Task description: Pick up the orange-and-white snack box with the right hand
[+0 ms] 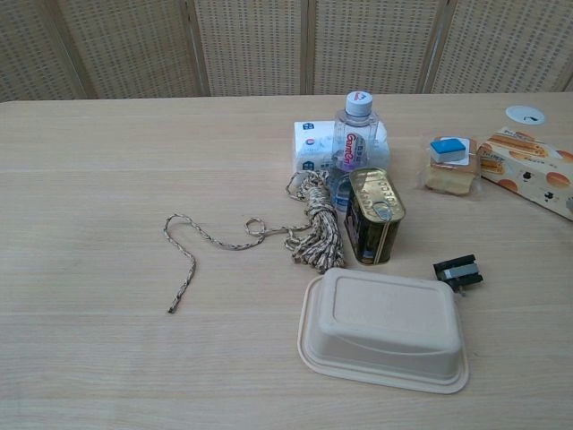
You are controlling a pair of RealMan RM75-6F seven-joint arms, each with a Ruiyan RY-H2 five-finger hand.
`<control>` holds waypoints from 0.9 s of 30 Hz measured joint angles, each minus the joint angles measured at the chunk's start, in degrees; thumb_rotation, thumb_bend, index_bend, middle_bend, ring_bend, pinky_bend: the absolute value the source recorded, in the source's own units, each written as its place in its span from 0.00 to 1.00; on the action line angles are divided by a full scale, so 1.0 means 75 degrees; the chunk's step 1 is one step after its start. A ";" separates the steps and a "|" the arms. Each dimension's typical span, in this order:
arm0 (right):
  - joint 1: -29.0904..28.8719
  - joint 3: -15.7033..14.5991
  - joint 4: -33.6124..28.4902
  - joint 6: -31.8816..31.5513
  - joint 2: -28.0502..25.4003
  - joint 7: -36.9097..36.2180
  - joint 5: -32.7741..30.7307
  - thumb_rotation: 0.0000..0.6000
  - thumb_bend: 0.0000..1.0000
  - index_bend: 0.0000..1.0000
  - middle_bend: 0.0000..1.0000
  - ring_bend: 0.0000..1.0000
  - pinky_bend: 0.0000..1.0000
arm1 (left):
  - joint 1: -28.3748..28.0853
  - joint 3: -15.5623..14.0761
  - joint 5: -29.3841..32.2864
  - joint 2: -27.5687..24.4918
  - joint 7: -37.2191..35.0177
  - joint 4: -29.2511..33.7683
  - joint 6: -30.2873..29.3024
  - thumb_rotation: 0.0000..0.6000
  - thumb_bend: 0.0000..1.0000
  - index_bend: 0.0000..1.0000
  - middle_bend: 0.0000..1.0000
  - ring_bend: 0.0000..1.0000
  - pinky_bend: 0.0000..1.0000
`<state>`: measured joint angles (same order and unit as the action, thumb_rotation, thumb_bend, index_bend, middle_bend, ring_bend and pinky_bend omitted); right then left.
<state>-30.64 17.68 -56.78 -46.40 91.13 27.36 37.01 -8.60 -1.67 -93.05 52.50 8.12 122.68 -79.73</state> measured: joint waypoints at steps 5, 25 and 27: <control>-0.0265 0.0019 0.0164 0.0271 0.0054 0.0137 -0.0294 0.56 0.05 0.00 0.00 0.00 0.00 | 0.0043 -0.0008 0.0002 -0.0004 -0.0036 -0.0025 -0.0053 1.00 0.15 0.00 0.00 0.00 0.00; -0.0270 0.0149 0.0689 -0.0515 0.0461 -0.1244 0.0388 1.00 0.10 0.46 0.67 0.74 0.83 | 0.0031 -0.0003 -0.0006 -0.0010 -0.0068 -0.0054 0.0010 1.00 0.15 0.00 0.00 0.00 0.00; -0.0170 0.0188 0.0493 -0.0755 0.0350 -0.1403 0.0546 1.00 0.10 0.46 0.67 0.74 0.83 | 0.0022 0.0006 -0.0003 -0.0003 -0.0057 -0.0046 0.0019 1.00 0.15 0.00 0.00 0.00 0.00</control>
<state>-31.91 19.09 -53.08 -52.06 93.76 16.84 41.11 -8.43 -1.63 -93.07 52.47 7.69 122.33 -79.59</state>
